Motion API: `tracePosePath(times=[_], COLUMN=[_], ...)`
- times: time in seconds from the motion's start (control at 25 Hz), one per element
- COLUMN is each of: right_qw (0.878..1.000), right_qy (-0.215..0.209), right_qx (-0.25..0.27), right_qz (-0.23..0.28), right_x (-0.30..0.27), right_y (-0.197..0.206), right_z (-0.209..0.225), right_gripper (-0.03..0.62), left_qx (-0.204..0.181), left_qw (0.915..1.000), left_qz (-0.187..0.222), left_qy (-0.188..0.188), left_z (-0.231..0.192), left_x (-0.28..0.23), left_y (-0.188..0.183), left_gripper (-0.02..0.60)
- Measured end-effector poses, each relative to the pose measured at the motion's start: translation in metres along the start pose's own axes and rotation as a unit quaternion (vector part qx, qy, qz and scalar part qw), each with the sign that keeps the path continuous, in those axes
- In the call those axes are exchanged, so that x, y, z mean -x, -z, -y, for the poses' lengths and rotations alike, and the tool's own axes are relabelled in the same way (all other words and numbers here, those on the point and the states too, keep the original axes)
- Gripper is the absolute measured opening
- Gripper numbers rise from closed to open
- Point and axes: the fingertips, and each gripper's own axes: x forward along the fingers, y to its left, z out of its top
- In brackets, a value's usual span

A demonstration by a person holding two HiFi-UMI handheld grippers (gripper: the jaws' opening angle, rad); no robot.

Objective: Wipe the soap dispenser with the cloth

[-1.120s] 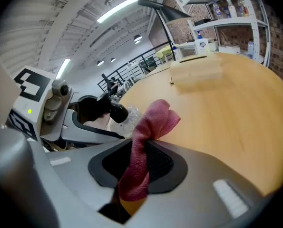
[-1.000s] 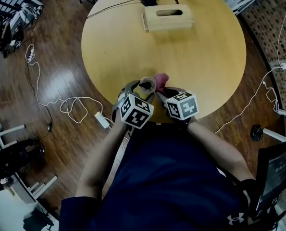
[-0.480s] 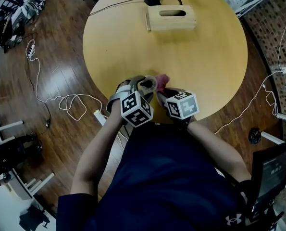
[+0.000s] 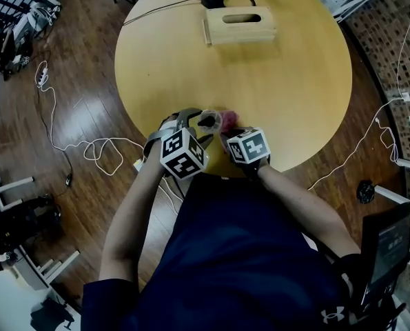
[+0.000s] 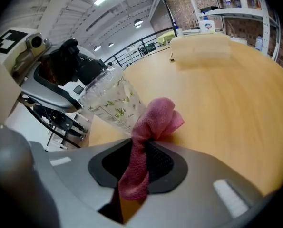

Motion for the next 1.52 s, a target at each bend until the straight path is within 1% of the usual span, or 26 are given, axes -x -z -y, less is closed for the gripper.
tracePosePath(times=[0.08, 0.12, 0.16, 0.2, 0.28, 0.36, 0.44, 0.52, 0.6, 0.64, 0.68, 0.72, 0.8, 0.84, 0.88, 0.92, 0.96, 1.0, 1.04, 1.08, 1.16, 1.24, 1.32, 1.4, 1.48, 1.52], right_qw=[1.000, 1.000, 1.000, 0.999, 0.998, 0.996, 0.996, 0.997, 0.999, 0.999, 1.000, 1.000, 1.000, 0.999, 0.999, 0.998, 0.997, 0.996, 0.995, 0.995, 0.994, 0.996, 0.998, 0.999, 0.999, 0.999], right_qy=[-0.002, -0.002, -0.004, -0.008, -0.022, -0.033, -0.036, -0.030, -0.021, -0.017, -0.015, -0.014, -0.015, -0.019, -0.027, -0.036, -0.044, -0.047, -0.048, -0.049, -0.049, -0.032, -0.008, 0.004, 0.002, -0.002], right_qx=[-0.007, -0.011, -0.015, -0.016, -0.014, -0.015, -0.020, -0.023, -0.020, -0.015, -0.011, -0.008, -0.014, -0.020, -0.023, -0.025, -0.027, -0.031, -0.038, -0.048, -0.066, -0.073, -0.061, -0.044, -0.040, -0.041], right_qz=[0.001, 0.008, 0.017, 0.030, 0.058, 0.079, 0.084, 0.072, 0.045, 0.030, 0.018, 0.011, 0.011, 0.018, 0.030, 0.046, 0.059, 0.069, 0.074, 0.076, 0.067, 0.043, 0.012, 0.001, 0.009, 0.015], right_x=[0.004, 0.011, 0.020, 0.030, 0.047, 0.057, 0.056, 0.042, 0.020, 0.010, 0.003, 0.000, 0.006, 0.015, 0.026, 0.036, 0.043, 0.048, 0.050, 0.049, 0.039, 0.021, 0.004, -0.003, 0.001, 0.006], right_y=[-0.001, -0.006, -0.012, -0.018, -0.028, -0.034, -0.034, -0.026, -0.014, -0.009, -0.004, -0.002, -0.001, -0.004, -0.010, -0.017, -0.023, -0.026, -0.029, -0.030, -0.028, -0.017, -0.001, 0.006, 0.004, 0.001], right_z=[-0.001, -0.004, -0.009, -0.016, -0.029, -0.038, -0.037, -0.029, -0.019, -0.015, -0.011, -0.009, -0.009, -0.013, -0.020, -0.028, -0.034, -0.036, -0.036, -0.034, -0.026, -0.013, -0.001, 0.004, 0.003, 0.000], right_gripper=[0.089, 0.089, 0.089, 0.089, 0.089, 0.089, 0.089, 0.089, 0.089, 0.089, 0.089, 0.089, 0.089, 0.089, 0.089, 0.089, 0.089, 0.089, 0.089, 0.089, 0.089, 0.089, 0.089, 0.089, 0.089, 0.089], left_qx=[-0.060, -0.072, -0.069, -0.052, 0.013, 0.089, 0.151, 0.199, 0.220, 0.212, 0.190, 0.157, 0.068, 0.019, -0.026, -0.059, -0.074, -0.071, -0.051, -0.019, 0.068, 0.150, 0.210, 0.265, 0.316, 0.323], left_qw=[0.9980, 0.9970, 0.9970, 0.9980, 0.9985, 0.9930, 0.9842, 0.9761, 0.9731, 0.9757, 0.9808, 0.9871, 0.9976, 0.9997, 0.9994, 0.9978, 0.9965, 0.9965, 0.9975, 0.9983, 0.9953, 0.9856, 0.9748, 0.9621, 0.9472, 0.9445], left_qz=[-0.019, -0.028, -0.033, -0.035, -0.030, -0.021, -0.006, 0.017, 0.033, 0.035, 0.032, 0.024, 0.003, -0.008, -0.019, -0.028, -0.035, -0.039, -0.041, -0.039, -0.029, -0.016, 0.001, 0.024, 0.048, 0.056], left_qy=[0.008, 0.005, -0.002, -0.012, -0.044, -0.076, -0.091, -0.085, -0.058, -0.043, -0.031, -0.022, -0.015, -0.016, -0.016, -0.016, -0.017, -0.021, -0.028, -0.039, -0.063, -0.077, -0.075, -0.059, -0.029, -0.013], left_z=[0.002, 0.003, 0.003, 0.002, 0.000, -0.002, -0.002, -0.003, -0.003, -0.003, -0.002, -0.002, -0.001, -0.001, -0.001, 0.000, 0.001, 0.001, 0.000, 0.000, -0.002, -0.002, -0.002, -0.002, -0.004, -0.005], left_x=[-0.004, -0.006, -0.006, -0.006, -0.004, -0.003, -0.002, 0.000, 0.004, 0.006, 0.008, 0.008, 0.005, 0.003, 0.000, -0.002, -0.004, -0.006, -0.007, -0.007, -0.008, -0.007, -0.004, -0.001, 0.007, 0.011], left_y=[0.000, 0.000, 0.001, 0.001, 0.002, 0.002, 0.002, 0.001, 0.001, 0.002, 0.002, 0.003, 0.005, 0.006, 0.008, 0.009, 0.011, 0.012, 0.011, 0.010, 0.006, 0.002, -0.001, -0.002, -0.001, 0.000], left_gripper=[0.296, 0.287, 0.288, 0.287, 0.282, 0.278, 0.279, 0.279, 0.279, 0.279, 0.279, 0.287, 0.307, 0.307, 0.307, 0.305, 0.288, 0.279, 0.279, 0.278, 0.278, 0.278, 0.278, 0.271, 0.247, 0.239])
